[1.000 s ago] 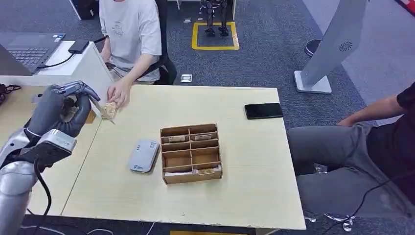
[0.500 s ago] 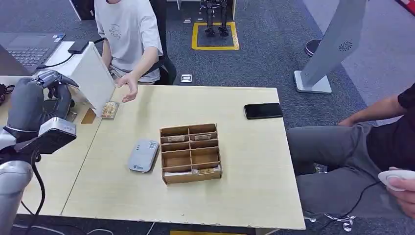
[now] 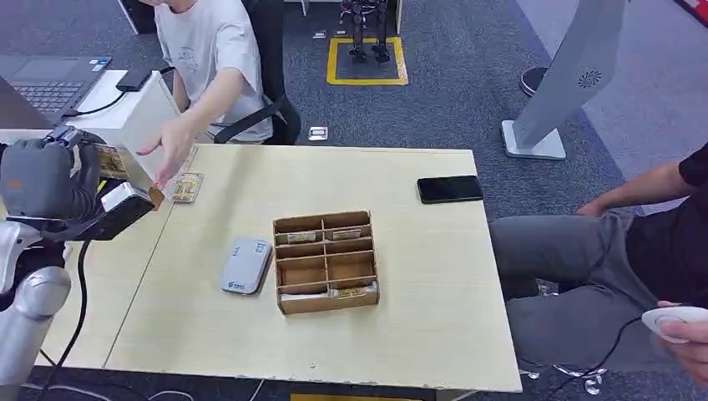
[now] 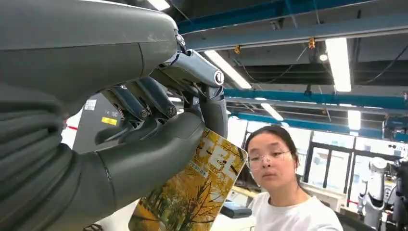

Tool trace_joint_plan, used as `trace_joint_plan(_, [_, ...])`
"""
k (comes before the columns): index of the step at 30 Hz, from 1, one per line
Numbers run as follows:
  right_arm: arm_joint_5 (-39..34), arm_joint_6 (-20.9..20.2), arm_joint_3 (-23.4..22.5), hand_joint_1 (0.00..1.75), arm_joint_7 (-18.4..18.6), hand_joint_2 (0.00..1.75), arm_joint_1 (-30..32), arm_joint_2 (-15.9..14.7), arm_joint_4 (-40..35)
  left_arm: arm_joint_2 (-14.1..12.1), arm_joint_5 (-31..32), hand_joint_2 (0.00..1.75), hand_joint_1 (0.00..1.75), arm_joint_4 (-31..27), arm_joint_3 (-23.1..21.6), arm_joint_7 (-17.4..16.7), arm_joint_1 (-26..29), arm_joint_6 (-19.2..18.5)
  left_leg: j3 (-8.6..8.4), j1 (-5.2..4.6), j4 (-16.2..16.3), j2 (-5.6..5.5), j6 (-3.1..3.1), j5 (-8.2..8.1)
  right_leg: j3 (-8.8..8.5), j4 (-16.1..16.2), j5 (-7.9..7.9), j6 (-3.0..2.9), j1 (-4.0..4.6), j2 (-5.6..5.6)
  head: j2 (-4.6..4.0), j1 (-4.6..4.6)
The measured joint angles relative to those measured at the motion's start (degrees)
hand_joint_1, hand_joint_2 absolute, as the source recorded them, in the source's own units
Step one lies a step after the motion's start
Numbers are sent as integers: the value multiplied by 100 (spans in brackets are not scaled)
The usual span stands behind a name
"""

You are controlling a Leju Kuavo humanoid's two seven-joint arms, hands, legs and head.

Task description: Pass the card to the sensor for recognition and then transmit it.

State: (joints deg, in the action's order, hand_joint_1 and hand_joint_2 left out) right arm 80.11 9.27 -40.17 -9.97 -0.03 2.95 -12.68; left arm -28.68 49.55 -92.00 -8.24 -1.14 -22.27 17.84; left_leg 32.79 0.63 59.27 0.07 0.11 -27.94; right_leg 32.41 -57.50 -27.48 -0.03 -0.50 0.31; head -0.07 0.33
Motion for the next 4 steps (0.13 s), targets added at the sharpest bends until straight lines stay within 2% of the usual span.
trace_joint_plan(4, [0,-4,0,0,0,175,0,0,0,0,226,175,175,70,0,-134,-14,72,0,0,0,0,0,0,0,0,0,0,0,0,0,-2])
